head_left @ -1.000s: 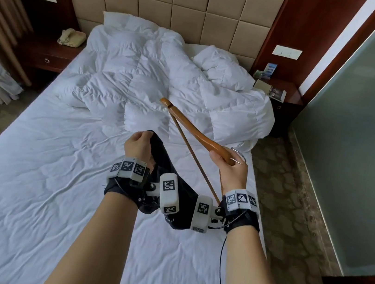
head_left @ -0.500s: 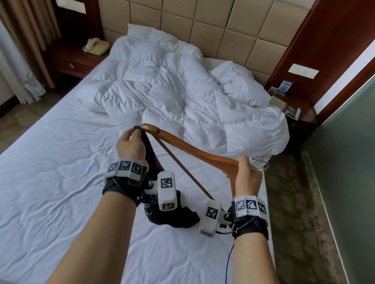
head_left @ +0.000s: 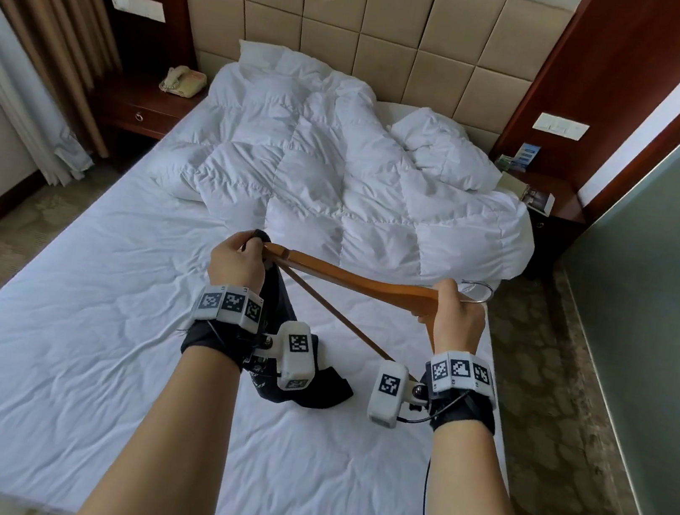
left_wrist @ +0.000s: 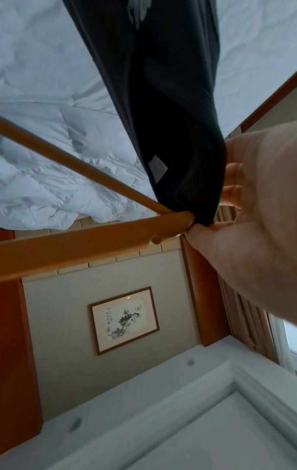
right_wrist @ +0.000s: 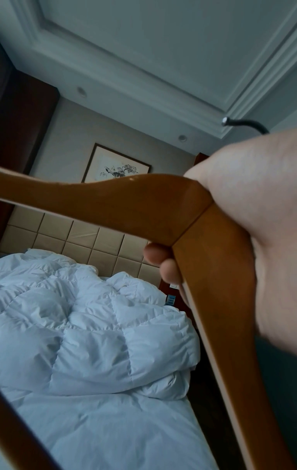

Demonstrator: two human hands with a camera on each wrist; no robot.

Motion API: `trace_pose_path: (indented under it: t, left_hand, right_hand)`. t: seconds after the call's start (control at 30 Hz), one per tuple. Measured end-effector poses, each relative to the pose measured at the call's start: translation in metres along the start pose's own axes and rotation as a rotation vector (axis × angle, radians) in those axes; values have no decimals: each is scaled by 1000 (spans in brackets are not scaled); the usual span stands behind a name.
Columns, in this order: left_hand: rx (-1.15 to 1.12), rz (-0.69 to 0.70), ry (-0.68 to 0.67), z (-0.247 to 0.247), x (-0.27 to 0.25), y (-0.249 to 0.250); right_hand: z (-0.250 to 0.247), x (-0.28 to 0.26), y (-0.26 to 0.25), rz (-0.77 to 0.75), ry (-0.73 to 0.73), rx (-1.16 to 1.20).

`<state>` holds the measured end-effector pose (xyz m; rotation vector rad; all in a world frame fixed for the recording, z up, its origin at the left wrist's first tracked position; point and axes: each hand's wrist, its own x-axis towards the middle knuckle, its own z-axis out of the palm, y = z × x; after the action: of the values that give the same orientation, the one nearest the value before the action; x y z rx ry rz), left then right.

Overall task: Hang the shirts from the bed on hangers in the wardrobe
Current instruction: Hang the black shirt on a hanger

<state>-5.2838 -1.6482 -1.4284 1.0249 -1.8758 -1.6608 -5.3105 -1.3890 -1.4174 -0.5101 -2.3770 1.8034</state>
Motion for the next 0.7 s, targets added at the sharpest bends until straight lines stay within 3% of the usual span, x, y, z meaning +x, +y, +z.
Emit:
trace_pose_path:
  t: [0.27, 0.47, 0.7]
  left_hand:
    - [49, 19, -20, 0, 1, -4]
    - [-22, 0, 57, -1, 1, -4]
    - [235, 164, -233, 12, -8, -2]
  right_hand:
    - [-3, -1, 0, -10, 22, -43]
    - [-8, 3, 4, 16, 47, -105]
    - [5, 3, 10, -7, -57, -165]
